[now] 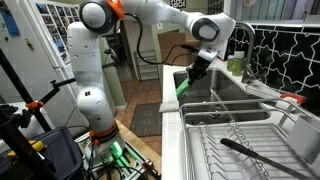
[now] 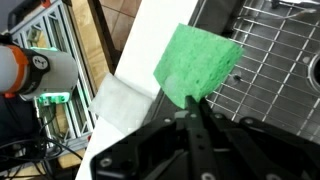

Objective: Move the sponge to the opposite side of the sink

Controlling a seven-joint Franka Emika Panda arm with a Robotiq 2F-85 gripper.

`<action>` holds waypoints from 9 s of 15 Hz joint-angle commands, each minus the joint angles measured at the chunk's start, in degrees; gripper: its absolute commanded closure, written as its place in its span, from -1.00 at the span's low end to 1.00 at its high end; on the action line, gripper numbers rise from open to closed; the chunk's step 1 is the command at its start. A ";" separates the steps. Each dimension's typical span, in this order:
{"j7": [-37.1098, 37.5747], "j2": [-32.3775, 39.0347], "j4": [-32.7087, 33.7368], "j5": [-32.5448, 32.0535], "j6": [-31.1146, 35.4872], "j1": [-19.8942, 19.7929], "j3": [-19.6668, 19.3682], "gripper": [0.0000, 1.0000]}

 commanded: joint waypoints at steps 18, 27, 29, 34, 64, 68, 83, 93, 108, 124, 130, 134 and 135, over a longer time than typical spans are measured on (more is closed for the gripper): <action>-3.23 1.42 8.63 -9.73 24.15 -2.61 -1.14 0.91; -2.05 4.87 13.89 -8.01 23.82 -3.65 -1.35 0.91; -3.85 6.17 15.35 -9.35 24.62 -3.88 -1.52 0.90; -16.66 10.02 20.73 -9.89 28.62 -5.65 -1.03 0.92; -40.94 24.30 37.92 6.17 33.72 -14.76 3.05 0.91; -40.35 26.72 40.49 8.20 32.99 -16.34 4.10 0.92; -37.18 34.71 49.67 8.64 31.45 -18.96 7.25 0.09; -32.14 31.08 49.65 6.29 21.96 -17.25 4.27 -1.00; -59.37 10.19 34.64 -12.68 2.23 -13.54 2.35 -1.00; -63.26 -2.25 24.83 -15.46 -5.53 -10.86 3.62 -1.00; -63.18 -2.34 24.71 -15.46 -5.09 -10.81 3.65 -1.00; -66.13 -4.61 22.68 -18.26 1.25 -9.83 4.21 -1.00; -66.42 -4.91 22.53 -18.46 2.36 -9.72 4.23 -1.00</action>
